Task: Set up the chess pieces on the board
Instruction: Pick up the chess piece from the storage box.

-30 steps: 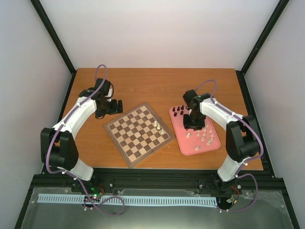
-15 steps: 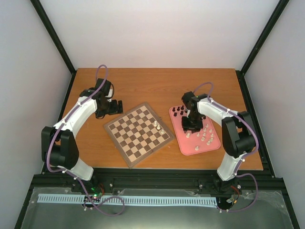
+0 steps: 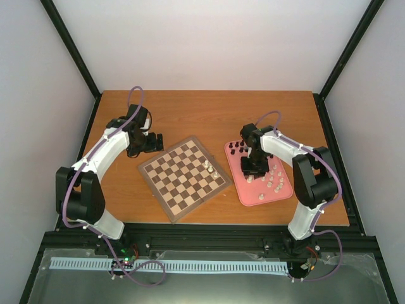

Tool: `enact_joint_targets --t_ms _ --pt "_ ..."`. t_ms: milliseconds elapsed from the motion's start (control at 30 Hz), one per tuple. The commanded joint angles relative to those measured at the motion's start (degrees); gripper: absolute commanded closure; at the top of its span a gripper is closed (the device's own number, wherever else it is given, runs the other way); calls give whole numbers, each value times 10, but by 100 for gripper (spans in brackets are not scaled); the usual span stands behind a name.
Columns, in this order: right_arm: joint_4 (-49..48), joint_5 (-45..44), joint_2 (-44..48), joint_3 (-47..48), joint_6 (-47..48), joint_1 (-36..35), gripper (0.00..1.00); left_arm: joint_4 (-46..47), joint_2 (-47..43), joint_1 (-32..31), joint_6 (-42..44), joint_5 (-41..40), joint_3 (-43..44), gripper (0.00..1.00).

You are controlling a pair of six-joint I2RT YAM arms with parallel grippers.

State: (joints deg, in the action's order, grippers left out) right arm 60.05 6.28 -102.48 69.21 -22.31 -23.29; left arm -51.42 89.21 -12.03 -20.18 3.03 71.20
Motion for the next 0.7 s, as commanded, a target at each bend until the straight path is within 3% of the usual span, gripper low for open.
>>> enact_joint_targets --t_ms 0,467,667 --pt "7 -10 -5 -6 -4 -4 66 1 2 -4 9 -1 13 0" --pt "22 -28 16 3 -5 -5 91 -2 -6 -4 8 -5 15 0" --pt "78 -63 20 97 -1 -19 94 0 -16 -4 7 -6 12 0"
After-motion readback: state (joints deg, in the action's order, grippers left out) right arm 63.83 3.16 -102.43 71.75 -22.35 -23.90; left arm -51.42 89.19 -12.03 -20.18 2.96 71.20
